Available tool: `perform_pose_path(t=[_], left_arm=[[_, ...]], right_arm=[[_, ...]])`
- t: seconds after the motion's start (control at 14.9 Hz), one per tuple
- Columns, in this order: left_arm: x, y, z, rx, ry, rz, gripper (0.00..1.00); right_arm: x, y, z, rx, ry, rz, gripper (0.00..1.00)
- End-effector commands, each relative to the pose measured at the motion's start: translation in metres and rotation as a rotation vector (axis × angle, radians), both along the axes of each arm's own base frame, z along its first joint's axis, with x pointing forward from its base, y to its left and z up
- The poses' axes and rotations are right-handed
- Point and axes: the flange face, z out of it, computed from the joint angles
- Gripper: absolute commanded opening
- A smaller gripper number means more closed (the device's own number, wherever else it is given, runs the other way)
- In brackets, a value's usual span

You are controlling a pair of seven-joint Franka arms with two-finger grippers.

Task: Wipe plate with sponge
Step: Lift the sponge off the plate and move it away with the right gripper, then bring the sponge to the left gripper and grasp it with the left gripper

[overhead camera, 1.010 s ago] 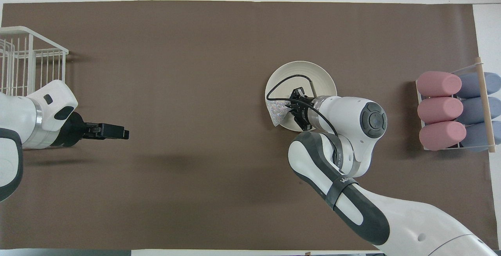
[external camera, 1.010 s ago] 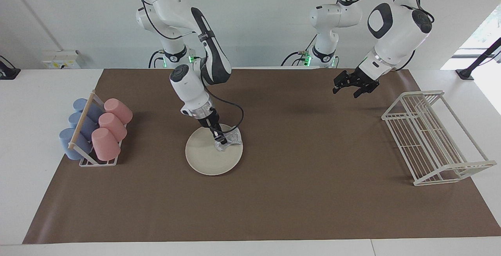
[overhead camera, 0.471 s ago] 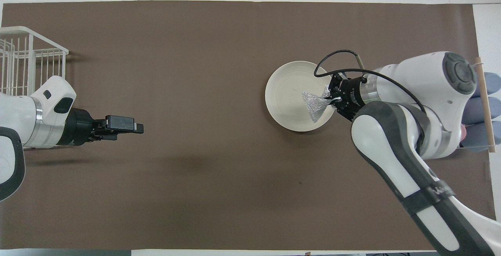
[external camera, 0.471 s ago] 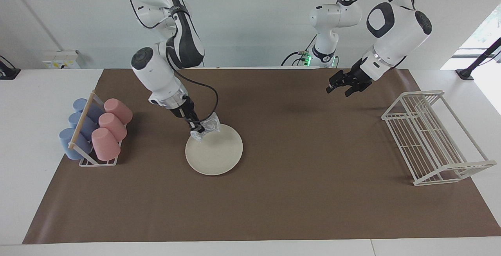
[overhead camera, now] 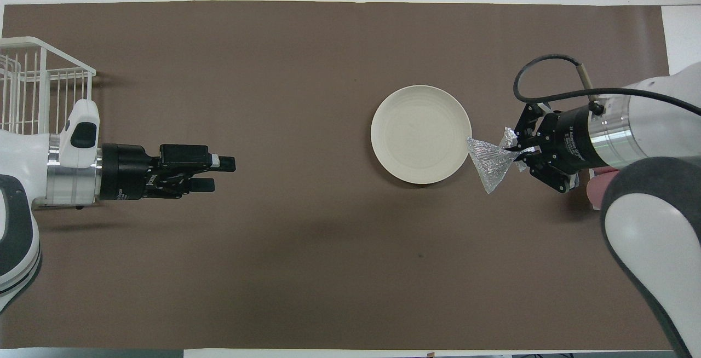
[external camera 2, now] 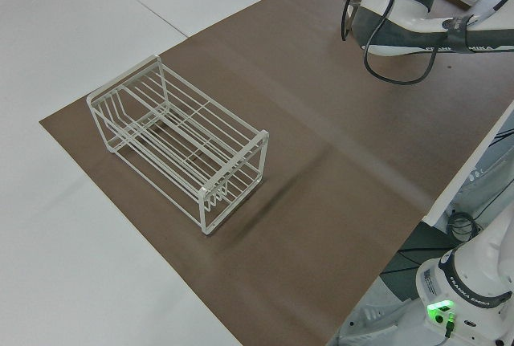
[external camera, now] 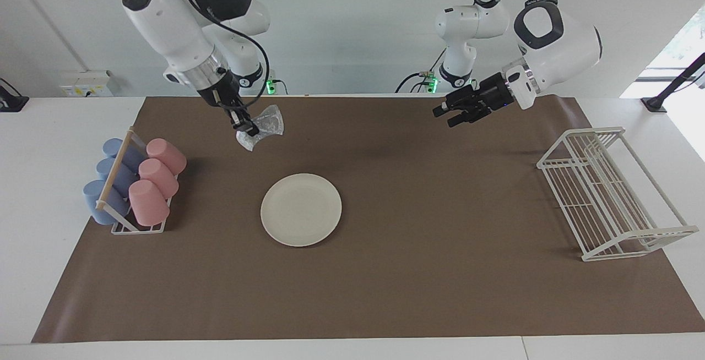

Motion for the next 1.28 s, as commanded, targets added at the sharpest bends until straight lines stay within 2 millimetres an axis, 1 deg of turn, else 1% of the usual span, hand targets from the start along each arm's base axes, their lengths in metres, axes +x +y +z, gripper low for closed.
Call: perform_pose_path(t=[0.0, 0.07, 0.13, 0.2, 0.34, 0.4, 0.54, 0.67, 0.74, 0.81, 1.01, 1.08, 1.14, 1.21], left_arm=[[-0.009, -0.029, 0.005, -0.123, 0.041, 0.009, 1.00], [-0.010, -0.034, 0.003, -0.184, 0.064, 0.032, 1.00], [-0.011, -0.045, 0.006, -0.231, 0.073, 0.036, 1.00], [-0.017, -0.062, 0.008, -0.258, 0.080, 0.018, 1.00], [-0.020, -0.074, 0.013, -0.314, 0.095, 0.024, 1.00], [-0.028, -0.087, 0.015, -0.316, 0.098, -0.006, 1.00], [-0.037, -0.102, 0.013, -0.335, 0.113, -0.026, 1.00], [-0.047, -0.129, 0.014, -0.335, 0.103, -0.027, 1.00], [-0.055, -0.145, 0.013, -0.330, 0.098, -0.031, 1.00], [-0.058, -0.151, 0.012, -0.326, 0.095, -0.038, 1.00], [-0.057, -0.156, 0.010, -0.323, 0.091, -0.021, 1.00], [-0.060, -0.163, 0.011, -0.327, 0.088, -0.016, 1.00], [-0.062, -0.169, 0.010, -0.321, 0.080, -0.006, 0.98], [-0.060, -0.168, 0.010, -0.319, 0.072, 0.018, 0.95]], right_arm=[[-0.022, 0.033, 0.030, -0.095, 0.063, -0.057, 0.00], [-0.030, 0.052, 0.039, -0.123, 0.073, -0.073, 0.00], [-0.035, 0.071, 0.046, -0.132, 0.075, -0.099, 0.00], [-0.041, 0.090, 0.047, -0.130, 0.072, -0.119, 0.00], [-0.046, 0.113, 0.049, -0.113, 0.043, -0.165, 0.00], [-0.049, 0.125, 0.048, -0.113, 0.046, -0.178, 0.00], [-0.057, 0.156, 0.044, -0.106, 0.039, -0.208, 0.00], [-0.063, 0.179, 0.039, -0.129, 0.017, -0.213, 0.00], [-0.064, 0.183, 0.037, -0.141, 0.011, -0.214, 0.00], [-0.064, 0.184, 0.036, -0.143, 0.012, -0.214, 0.00], [-0.066, 0.186, 0.036, -0.144, 0.009, -0.207, 0.00], [-0.066, 0.186, 0.036, -0.145, 0.010, -0.207, 0.00], [-0.066, 0.186, 0.036, -0.145, 0.010, -0.207, 0.00], [-0.065, 0.185, 0.036, -0.144, 0.010, -0.208, 0.00]])
